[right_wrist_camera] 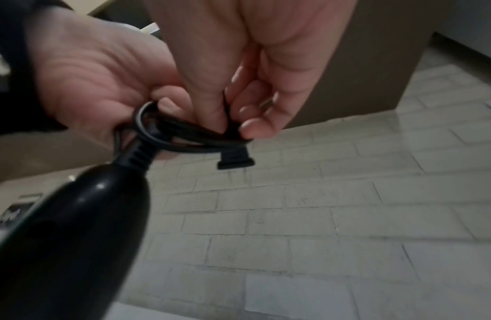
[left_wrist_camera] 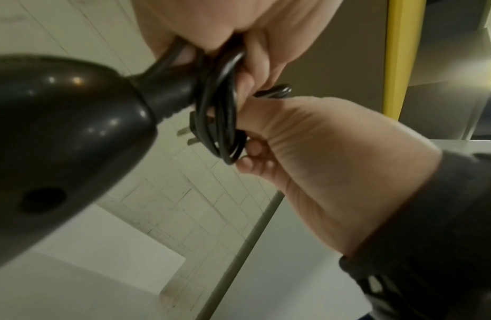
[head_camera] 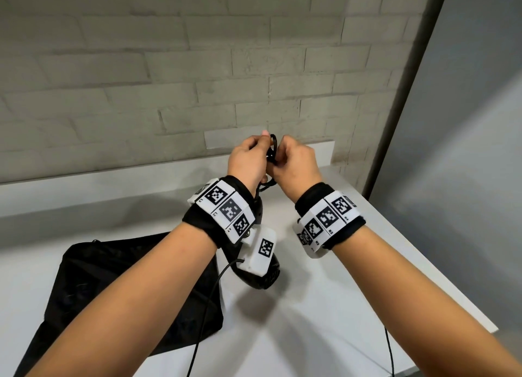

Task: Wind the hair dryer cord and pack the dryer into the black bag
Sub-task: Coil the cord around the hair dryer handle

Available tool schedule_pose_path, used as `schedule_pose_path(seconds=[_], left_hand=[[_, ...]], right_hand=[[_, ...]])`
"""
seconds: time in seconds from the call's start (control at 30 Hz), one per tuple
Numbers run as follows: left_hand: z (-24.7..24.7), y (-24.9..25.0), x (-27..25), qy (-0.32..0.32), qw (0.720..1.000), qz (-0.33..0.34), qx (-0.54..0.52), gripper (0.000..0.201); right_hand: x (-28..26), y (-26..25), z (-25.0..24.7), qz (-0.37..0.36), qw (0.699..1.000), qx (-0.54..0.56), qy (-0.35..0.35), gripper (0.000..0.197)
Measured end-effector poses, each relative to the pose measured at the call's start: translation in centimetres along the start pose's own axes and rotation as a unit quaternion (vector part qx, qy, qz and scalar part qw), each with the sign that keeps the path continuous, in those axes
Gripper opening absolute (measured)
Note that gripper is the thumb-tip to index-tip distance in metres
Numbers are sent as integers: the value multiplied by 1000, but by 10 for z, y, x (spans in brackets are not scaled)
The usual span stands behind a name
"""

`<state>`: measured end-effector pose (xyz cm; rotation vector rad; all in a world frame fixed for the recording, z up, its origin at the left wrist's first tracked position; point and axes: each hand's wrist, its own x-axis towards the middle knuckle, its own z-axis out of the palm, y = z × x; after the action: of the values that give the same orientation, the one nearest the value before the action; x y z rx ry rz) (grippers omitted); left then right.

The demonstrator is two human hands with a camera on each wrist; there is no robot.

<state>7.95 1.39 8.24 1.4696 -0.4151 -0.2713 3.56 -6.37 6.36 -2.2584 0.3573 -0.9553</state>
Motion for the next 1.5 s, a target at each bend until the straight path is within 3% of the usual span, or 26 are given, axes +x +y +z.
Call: schedule_pose_path(seconds=[0.13, 0.3, 0.37, 0.5, 0.7, 0.8, 0.9, 1.1, 1.3, 1.4, 1.5], left_hand=[[-5, 5, -6, -33, 999, -27, -24, 29], [-3, 6, -14, -91, 993, -42, -55, 17], [-4, 5, -14, -100, 991, -54, -74, 18], [-8, 5, -9, -95, 987, -73, -105, 23], [-11, 5, -3, -89, 986, -84, -111, 28], [-14, 7, 0, -85, 985, -92, -123, 29], [-17, 9, 3, -88, 982, -96, -136, 28], [-14, 8, -5, -142, 976, -123, -112, 21], [-7, 5, -10, -148, 972, -141, -115, 20], [-4, 7, -11, -136, 976, -123, -119, 14], [-1, 6, -9, -109, 983, -96, -111, 13]], right_hand=[[2, 7, 2, 27, 998, 48, 25, 36], [4, 17, 3, 49, 973, 199, -110, 39], [3, 20, 4, 39, 967, 216, -128, 41], [-4, 25, -3, 41, 951, 249, -179, 3], [-5, 34, -10, 126, 913, 298, -249, 16], [-6, 37, -12, 106, 921, 256, -272, 25], [-4, 39, -14, 80, 924, 244, -284, 17], [4, 39, -14, 60, 948, 189, -248, 34], [26, 30, -26, -49, 977, -8, -208, 26], [31, 25, -31, -94, 969, -184, -137, 25], [34, 14, -34, -105, 958, -255, -76, 26]])
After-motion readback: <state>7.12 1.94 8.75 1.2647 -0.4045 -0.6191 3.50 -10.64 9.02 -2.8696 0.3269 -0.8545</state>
